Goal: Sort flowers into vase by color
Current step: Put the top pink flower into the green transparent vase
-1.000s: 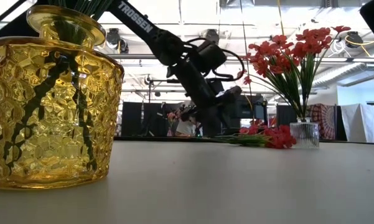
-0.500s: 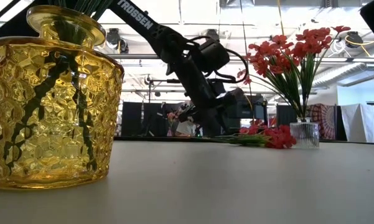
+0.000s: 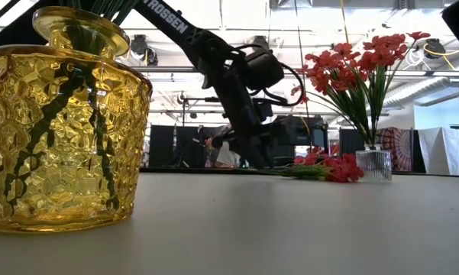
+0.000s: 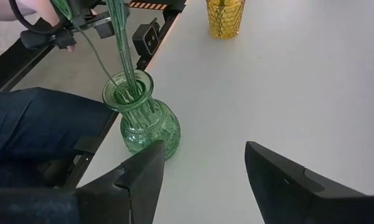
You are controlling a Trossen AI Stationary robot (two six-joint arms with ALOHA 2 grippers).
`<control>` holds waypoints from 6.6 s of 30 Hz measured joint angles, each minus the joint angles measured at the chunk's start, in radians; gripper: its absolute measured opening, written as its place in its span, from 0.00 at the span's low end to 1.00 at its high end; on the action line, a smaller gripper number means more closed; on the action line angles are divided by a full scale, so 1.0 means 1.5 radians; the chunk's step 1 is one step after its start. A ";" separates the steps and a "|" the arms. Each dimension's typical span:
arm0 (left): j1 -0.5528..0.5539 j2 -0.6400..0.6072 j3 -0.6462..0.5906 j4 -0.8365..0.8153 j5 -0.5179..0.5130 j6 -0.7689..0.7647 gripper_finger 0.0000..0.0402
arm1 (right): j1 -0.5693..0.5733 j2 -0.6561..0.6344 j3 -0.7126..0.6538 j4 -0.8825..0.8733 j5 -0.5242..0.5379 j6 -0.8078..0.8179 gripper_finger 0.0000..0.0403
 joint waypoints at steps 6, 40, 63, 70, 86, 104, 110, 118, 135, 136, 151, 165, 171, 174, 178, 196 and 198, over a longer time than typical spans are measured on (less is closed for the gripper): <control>-0.001 0.000 0.000 -0.004 -0.021 0.000 0.38 | 0.000 0.000 0.000 0.000 0.000 0.002 0.53; -0.014 0.033 0.000 0.016 0.001 0.002 0.10 | 0.000 -0.001 -0.001 0.000 -0.003 0.031 0.53; -0.029 -0.050 0.002 -0.005 -0.061 0.018 0.01 | 0.000 0.000 -0.001 0.000 -0.003 0.040 0.53; -0.042 -0.125 0.002 -0.067 -0.118 0.017 0.01 | 0.000 -0.001 -0.001 0.000 -0.003 0.050 0.53; -0.046 -0.294 0.003 -0.149 -0.246 0.031 0.01 | 0.000 0.000 0.000 0.003 -0.001 0.053 0.53; -0.200 -0.377 0.003 -0.041 -0.276 0.185 0.00 | 0.000 0.000 0.000 0.216 0.105 -0.114 0.53; -0.279 -0.377 0.003 0.065 -0.267 0.272 0.00 | 0.000 -0.002 0.000 0.356 0.194 -0.230 0.53; -0.359 -0.368 0.003 0.156 -0.264 0.339 0.00 | 0.000 -0.019 0.000 0.604 0.246 -0.469 0.53; -0.340 -0.248 0.003 0.338 -0.064 0.407 0.00 | -0.008 -0.019 0.000 0.821 0.210 -0.669 0.53; -0.336 -0.245 0.003 0.341 -0.053 0.407 0.00 | -0.010 -0.019 0.000 0.824 0.210 -0.669 0.53; -0.315 -0.228 0.003 0.341 0.028 0.407 0.00 | -0.063 -0.019 0.000 0.830 0.212 -0.660 0.53; -0.316 -0.228 0.003 0.348 -0.080 0.468 0.00 | -0.062 -0.019 0.000 0.788 0.313 -0.648 0.53; -0.317 -0.228 0.003 0.379 -0.102 0.510 0.00 | -0.062 -0.019 0.000 0.786 0.337 -0.647 0.53; -0.317 -0.228 0.003 0.383 -0.113 0.529 0.00 | -0.062 -0.019 0.000 0.780 0.337 -0.631 0.53; -0.317 -0.228 0.003 0.382 -0.104 0.526 0.00 | -0.062 -0.019 0.000 0.787 0.336 -0.639 0.53; -0.315 -0.228 0.003 0.335 -0.033 0.466 0.00 | -0.062 -0.018 0.000 0.889 0.227 -0.699 0.53; -0.315 -0.228 0.003 0.335 -0.033 0.466 0.01 | -0.062 -0.018 0.000 0.889 0.227 -0.699 0.51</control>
